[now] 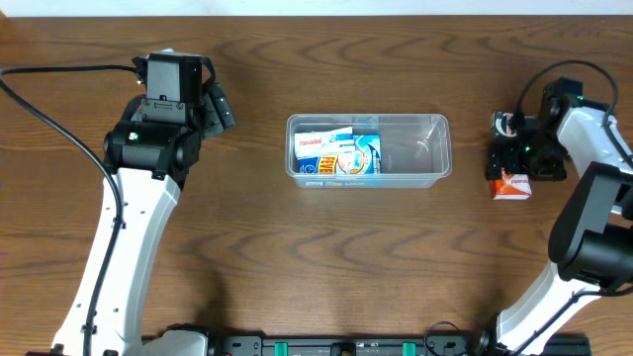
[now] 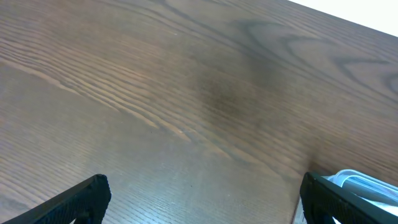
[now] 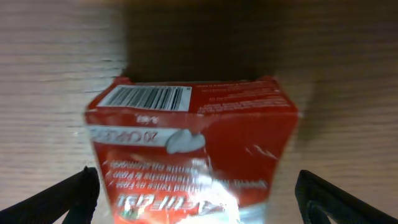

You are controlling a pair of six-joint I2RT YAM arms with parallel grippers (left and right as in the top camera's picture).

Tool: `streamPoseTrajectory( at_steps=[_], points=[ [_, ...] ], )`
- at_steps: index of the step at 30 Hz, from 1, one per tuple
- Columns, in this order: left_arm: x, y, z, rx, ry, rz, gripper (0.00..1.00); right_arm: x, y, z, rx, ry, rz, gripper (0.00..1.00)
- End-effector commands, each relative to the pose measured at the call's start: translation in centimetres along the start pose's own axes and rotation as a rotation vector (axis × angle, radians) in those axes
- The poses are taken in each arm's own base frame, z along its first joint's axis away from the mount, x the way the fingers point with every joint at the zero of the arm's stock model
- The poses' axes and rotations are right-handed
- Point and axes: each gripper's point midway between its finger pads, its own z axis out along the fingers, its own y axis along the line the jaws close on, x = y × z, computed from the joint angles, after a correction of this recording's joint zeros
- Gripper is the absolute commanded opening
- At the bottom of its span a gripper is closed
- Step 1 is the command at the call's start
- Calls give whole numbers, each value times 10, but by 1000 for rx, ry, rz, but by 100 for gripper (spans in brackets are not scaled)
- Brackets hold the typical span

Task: Pack container
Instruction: 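Reach right gripper to the red Panadol ActiFast box and grasp it, then carry the red box with right gripper over the container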

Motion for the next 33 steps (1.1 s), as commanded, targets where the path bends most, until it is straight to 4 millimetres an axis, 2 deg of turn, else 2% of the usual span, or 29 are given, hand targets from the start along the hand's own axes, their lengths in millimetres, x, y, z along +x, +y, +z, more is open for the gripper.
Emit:
streamPoseTrajectory(
  at_steps=[1, 6, 10, 13, 20, 24, 26, 29, 33],
  points=[
    [-5, 3, 0, -15, -11, 5, 98, 5, 4, 13, -5, 14, 11, 97],
    [-5, 3, 0, -15, -11, 5, 98, 5, 11, 27, -23, -9, 3, 93],
    [-5, 3, 0, -15, -11, 5, 98, 6, 14, 32, -19, -14, 11, 84],
    [-5, 3, 0, -15, -11, 5, 98, 3, 12, 31, -11, -22, 23, 81],
    [-5, 3, 0, -15, -11, 5, 98, 1, 11, 19, -9, -12, 36, 61],
    [-5, 3, 0, -15, -11, 5, 98, -2, 11, 12, -11, -9, 43, 58],
    [-5, 3, 0, -15, -11, 5, 98, -6, 11, 4, -10, -16, 58, 57],
    [-5, 3, 0, -15, -11, 5, 98, -19, 11, -24, -5, -58, 97, 56],
    [-5, 3, 0, -15, -11, 5, 98, -34, 18, -81, 3, -150, 99, 56]
  ],
)
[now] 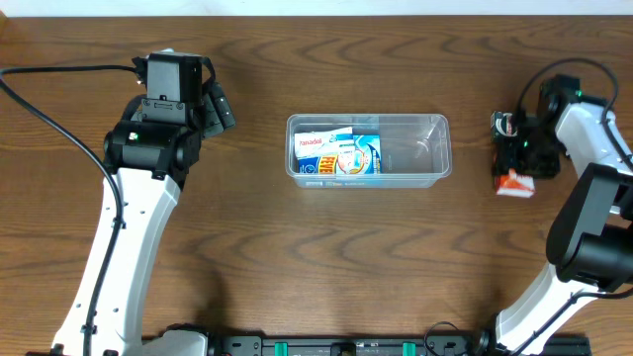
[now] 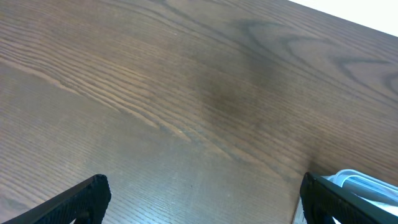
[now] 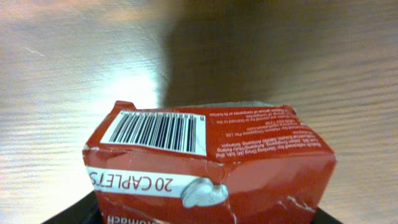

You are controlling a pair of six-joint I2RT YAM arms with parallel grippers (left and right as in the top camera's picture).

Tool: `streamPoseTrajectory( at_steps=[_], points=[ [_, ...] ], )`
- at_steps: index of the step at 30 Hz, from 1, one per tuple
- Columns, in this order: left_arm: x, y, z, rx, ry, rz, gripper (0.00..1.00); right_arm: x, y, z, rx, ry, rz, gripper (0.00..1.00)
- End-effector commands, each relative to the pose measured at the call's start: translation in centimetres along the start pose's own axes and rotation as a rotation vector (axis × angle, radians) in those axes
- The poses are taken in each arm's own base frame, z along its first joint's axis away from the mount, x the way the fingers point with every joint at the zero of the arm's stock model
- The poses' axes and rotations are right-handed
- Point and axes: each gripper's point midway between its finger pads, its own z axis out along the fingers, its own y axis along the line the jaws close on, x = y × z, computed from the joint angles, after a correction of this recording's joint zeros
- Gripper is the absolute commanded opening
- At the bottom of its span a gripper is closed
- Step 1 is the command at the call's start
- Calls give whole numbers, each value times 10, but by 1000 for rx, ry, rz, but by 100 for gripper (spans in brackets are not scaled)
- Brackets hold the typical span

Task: Pack container
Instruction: 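Carry the red box with right gripper over the container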

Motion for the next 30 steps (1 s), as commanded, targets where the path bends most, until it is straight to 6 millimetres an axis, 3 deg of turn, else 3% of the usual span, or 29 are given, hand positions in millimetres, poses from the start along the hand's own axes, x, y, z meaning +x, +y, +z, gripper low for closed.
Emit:
streamPoseTrajectory(
  at_steps=[1, 7, 10, 12, 16, 21, 26, 30],
  points=[
    [-5, 3, 0, -15, -11, 5, 98, -27, 14, -68, -1, -170, 11, 56],
    [-5, 3, 0, -15, -11, 5, 98, -33, 53, -161, -19, -395, 4, 56],
    [-5, 3, 0, -15, -11, 5, 98, -29, 85, -189, -57, -484, -7, 56],
    [-5, 3, 0, -15, -11, 5, 98, -25, 109, -196, -87, -503, -17, 55],
    [-5, 3, 0, -15, -11, 5, 98, -17, 158, -189, -136, -481, -56, 55],
    [-5, 3, 0, -15, -11, 5, 98, -14, 207, -161, -121, -441, -134, 56],
    [-5, 3, 0, -15, -11, 5, 98, -10, 231, -126, -67, -370, -187, 57],
    [-5, 3, 0, -15, -11, 5, 98, -9, 239, -99, -39, -312, -177, 57]
  ],
)
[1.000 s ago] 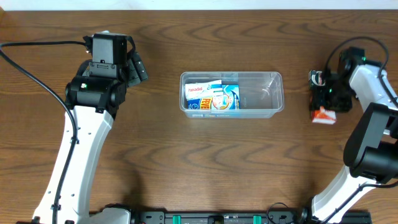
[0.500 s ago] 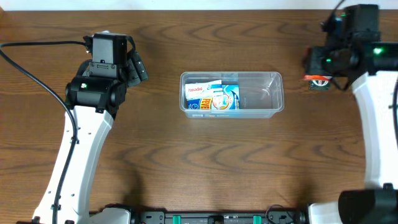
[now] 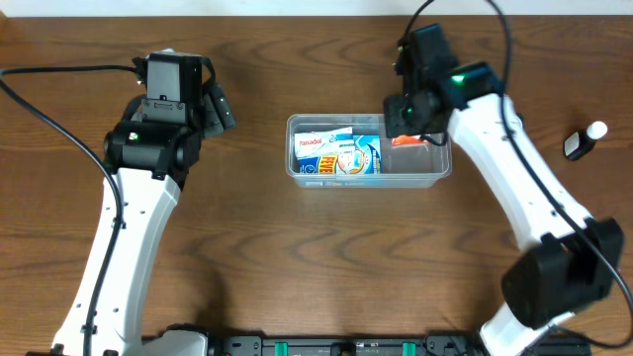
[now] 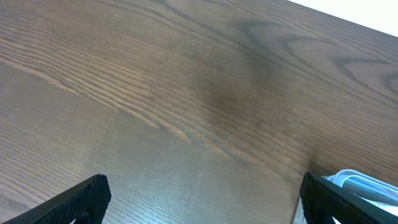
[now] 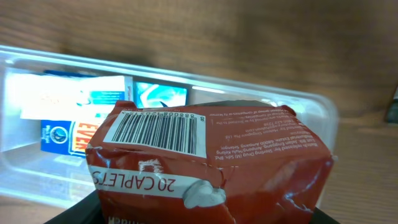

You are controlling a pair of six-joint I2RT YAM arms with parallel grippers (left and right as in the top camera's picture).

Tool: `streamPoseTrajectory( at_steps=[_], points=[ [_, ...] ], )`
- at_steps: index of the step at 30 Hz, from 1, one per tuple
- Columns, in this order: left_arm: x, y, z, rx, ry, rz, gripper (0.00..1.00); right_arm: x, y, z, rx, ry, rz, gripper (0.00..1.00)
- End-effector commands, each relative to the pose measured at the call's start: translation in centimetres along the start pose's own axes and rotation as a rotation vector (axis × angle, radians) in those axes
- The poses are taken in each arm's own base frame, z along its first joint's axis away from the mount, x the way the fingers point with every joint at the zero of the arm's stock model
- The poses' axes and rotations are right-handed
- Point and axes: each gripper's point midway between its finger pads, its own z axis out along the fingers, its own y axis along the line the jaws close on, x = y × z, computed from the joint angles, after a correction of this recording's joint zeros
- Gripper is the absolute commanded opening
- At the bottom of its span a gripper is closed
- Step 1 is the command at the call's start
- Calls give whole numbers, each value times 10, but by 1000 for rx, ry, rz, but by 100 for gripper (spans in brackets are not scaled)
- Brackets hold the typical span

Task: Pack container
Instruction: 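Carry the red box with right gripper over the container, then lower the red box into the container's right end and release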

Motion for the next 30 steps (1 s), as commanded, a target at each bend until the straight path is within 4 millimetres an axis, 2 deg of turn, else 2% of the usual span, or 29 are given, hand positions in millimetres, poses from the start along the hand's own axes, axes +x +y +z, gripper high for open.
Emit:
streamPoseTrajectory(
  at_steps=[1, 5, 13, 17, 25, 30],
  points=[
    [-5, 3, 0, -15, -12, 5, 98, 7, -1, 20, 49, 40, 30, 57],
    [-5, 3, 0, -15, -12, 5, 98, 16, -2, 40, 71, 99, 49, 57],
    [-5, 3, 0, -15, -12, 5, 98, 27, -6, 67, 100, 156, 58, 58],
    [-5, 3, 0, -14, -11, 5, 98, 28, -13, 77, 134, 152, 57, 58],
    [-5, 3, 0, -15, -12, 5, 98, 31, -15, 83, 146, 152, 57, 59],
    [-5, 3, 0, -15, -12, 5, 98, 38, -17, 99, 144, 139, 84, 59]
  ],
)
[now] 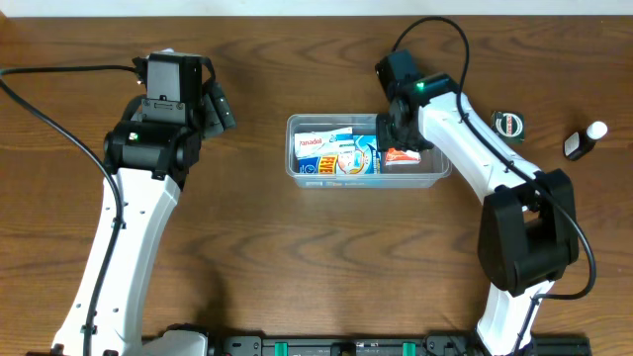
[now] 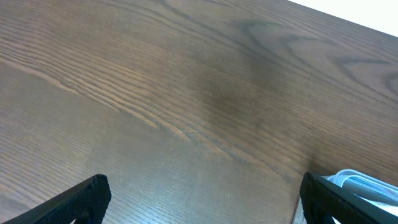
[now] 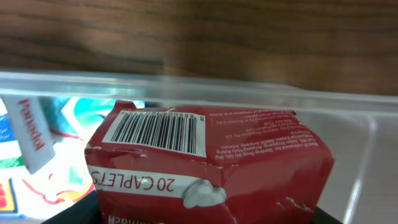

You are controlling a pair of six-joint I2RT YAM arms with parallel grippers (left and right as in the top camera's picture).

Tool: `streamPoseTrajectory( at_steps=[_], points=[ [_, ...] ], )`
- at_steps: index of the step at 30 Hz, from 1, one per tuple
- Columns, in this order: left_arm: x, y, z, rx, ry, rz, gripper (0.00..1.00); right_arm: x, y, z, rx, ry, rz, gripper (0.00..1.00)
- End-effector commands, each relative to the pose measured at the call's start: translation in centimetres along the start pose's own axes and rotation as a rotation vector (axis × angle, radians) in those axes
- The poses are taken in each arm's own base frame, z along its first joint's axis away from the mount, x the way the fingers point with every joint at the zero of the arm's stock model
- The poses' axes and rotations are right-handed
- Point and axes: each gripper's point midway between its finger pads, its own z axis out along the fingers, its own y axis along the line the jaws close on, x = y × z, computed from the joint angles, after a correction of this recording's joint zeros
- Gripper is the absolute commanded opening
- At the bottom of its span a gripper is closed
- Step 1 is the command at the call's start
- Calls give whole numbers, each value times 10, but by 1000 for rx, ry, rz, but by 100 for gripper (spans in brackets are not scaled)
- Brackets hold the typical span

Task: Pack container
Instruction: 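Lower the red box into the container's right end and release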

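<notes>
A clear plastic container (image 1: 442,124) lies mid-table with blue and white medicine boxes (image 1: 336,154) in its left half. My right gripper (image 1: 400,144) reaches down into its middle, shut on a crumpled red caplet box (image 3: 208,165), which shows red beside the blue boxes (image 1: 401,156). The container's far wall (image 3: 186,84) runs just behind the box. My left gripper (image 2: 202,202) stands open over bare wood left of the container, whose corner (image 2: 360,182) shows at the right.
A small round black and green tin (image 1: 508,123) and a small dark bottle with a white cap (image 1: 582,140) lie on the table right of the container. The table's far edge (image 2: 348,15) runs near the left arm.
My right gripper has dropped with the red box from above the container's right half down into it, next to the blue boxes. The round tin now shows. The left arm has not moved.
My right gripper stood open around the red box at the table's far right. A second later it was shut on the box there. Then it held the box above the container, and now inside it. The left arm stayed still throughout.
</notes>
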Motion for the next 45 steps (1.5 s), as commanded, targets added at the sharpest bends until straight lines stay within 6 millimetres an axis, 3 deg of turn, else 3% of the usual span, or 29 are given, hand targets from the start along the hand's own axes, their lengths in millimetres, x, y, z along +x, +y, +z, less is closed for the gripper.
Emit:
streamPoseTrajectory(
  at_steps=[1, 8, 15, 32, 33, 34, 36, 37, 38, 45],
  points=[
    [-5, 3, 0, -15, -11, 5, 98, 11, -2, 16, 25, 17, 24, 59],
    [-5, 3, 0, -15, -11, 5, 98, 12, -5, 22, 42, 5, 24, 60],
    [-5, 3, 0, -15, -11, 5, 98, 14, -4, 22, 34, 13, 23, 79],
    [-5, 3, 0, -15, -11, 5, 98, 22, -7, 22, 26, 56, 30, 82],
    [-5, 3, 0, -15, -11, 5, 98, 21, -8, 23, 24, 53, 33, 78],
    [-5, 3, 0, -15, -11, 5, 98, 20, -8, 23, 17, 50, 37, 63],
    [-5, 3, 0, -15, -11, 5, 98, 17, -6, 22, -5, 43, 44, 17],
    [-5, 3, 0, -15, -11, 5, 98, 15, -6, 22, -11, 39, 48, 5],
    [-5, 3, 0, -15, -11, 5, 98, 14, -7, 20, -12, 35, 52, 1],
    [-5, 3, 0, -15, -11, 5, 98, 14, -20, 16, 29, 33, 45, 1]
  ],
)
